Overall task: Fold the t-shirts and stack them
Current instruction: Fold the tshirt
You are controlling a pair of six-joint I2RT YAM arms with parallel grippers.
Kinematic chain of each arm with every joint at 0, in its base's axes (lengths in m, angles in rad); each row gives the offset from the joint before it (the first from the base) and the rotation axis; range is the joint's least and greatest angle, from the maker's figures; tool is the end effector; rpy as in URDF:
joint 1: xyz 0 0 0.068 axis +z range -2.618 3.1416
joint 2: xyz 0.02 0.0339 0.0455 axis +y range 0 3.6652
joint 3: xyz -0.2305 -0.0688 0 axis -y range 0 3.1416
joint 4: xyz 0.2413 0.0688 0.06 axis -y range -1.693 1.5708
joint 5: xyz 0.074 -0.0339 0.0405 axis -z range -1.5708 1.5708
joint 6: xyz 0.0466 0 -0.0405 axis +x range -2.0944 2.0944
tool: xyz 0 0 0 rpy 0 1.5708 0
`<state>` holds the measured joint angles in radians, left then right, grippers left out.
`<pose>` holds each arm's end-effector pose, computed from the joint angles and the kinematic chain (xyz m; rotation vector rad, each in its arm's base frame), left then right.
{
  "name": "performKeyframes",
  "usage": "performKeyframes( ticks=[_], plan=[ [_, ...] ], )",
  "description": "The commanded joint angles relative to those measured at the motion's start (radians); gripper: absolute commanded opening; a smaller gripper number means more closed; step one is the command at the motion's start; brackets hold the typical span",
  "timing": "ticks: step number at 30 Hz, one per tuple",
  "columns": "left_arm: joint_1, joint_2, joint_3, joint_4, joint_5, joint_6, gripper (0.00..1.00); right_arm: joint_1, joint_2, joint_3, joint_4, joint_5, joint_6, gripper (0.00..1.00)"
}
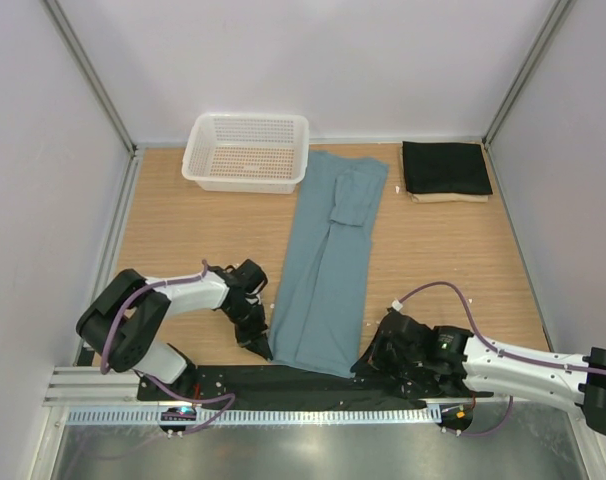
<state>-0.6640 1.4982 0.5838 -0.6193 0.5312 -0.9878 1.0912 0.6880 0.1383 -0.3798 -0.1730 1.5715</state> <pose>0.1448 -0.1433 0.0748 0.4257 -2.6916 0.5397 0.0624 0.1375 0.0889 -0.6213 -2.8959 -1.0161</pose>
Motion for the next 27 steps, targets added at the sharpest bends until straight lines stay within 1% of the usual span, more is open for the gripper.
performKeyframes(
  ticks=[1,6,9,12,13,15,17,18,19,20,21,22,23,24,25,26,27],
  plan=[
    [-0.003,-0.036,-0.007,-0.006,-0.060,-0.005,0.00,0.004,0.022,0.052,-0.102,0.043,-0.062,0.01],
    [-0.002,-0.110,0.011,-0.056,-0.079,0.000,0.00,0.004,0.008,0.089,-0.169,0.064,-0.094,0.01],
    [-0.002,-0.148,0.039,-0.089,-0.083,0.014,0.00,0.004,-0.036,0.109,-0.192,0.087,-0.090,0.01],
    [-0.002,-0.148,0.097,-0.128,-0.089,0.026,0.00,0.004,-0.086,0.145,-0.215,0.144,-0.073,0.01],
    [0.000,-0.144,0.141,-0.135,-0.094,0.028,0.00,-0.002,-0.091,0.158,-0.225,0.167,-0.070,0.01],
    [0.000,-0.122,0.198,-0.152,-0.102,0.031,0.00,-0.022,-0.087,0.190,-0.220,0.168,-0.091,0.01],
    [0.001,-0.073,0.302,-0.186,-0.131,0.043,0.00,-0.080,-0.030,0.228,-0.214,0.162,-0.137,0.01],
    [0.004,-0.055,0.342,-0.201,-0.145,0.058,0.00,-0.108,-0.004,0.280,-0.218,0.152,-0.215,0.01],
    [0.016,-0.034,0.413,-0.209,-0.158,0.067,0.00,-0.155,0.068,0.308,-0.235,0.135,-0.266,0.01],
    [0.026,0.002,0.444,-0.224,-0.163,0.072,0.00,-0.253,0.102,0.334,-0.244,0.113,-0.312,0.01],
    [0.038,0.023,0.471,-0.227,-0.162,0.080,0.00,-0.316,0.140,0.387,-0.249,0.062,-0.359,0.01],
    [0.062,0.040,0.517,-0.224,-0.154,0.083,0.00,-0.370,0.171,0.414,-0.263,0.041,-0.466,0.01],
    [0.076,0.084,0.542,-0.215,-0.140,0.089,0.00,-0.470,0.239,0.444,-0.277,0.017,-0.514,0.01],
    [0.099,0.108,0.568,-0.215,-0.137,0.092,0.00,-0.517,0.275,0.508,-0.292,0.004,-0.572,0.01],
    [0.113,0.131,0.623,-0.212,-0.132,0.106,0.00,-0.555,0.312,0.539,-0.304,-0.012,-0.664,0.01],
    [0.125,0.182,0.649,-0.214,-0.125,0.112,0.00,-0.595,0.397,0.572,-0.309,-0.026,-0.710,0.01],
    [0.138,0.203,0.672,-0.215,-0.125,0.113,0.00,-0.652,0.436,0.630,-0.311,-0.046,-0.746,0.01]
  ],
)
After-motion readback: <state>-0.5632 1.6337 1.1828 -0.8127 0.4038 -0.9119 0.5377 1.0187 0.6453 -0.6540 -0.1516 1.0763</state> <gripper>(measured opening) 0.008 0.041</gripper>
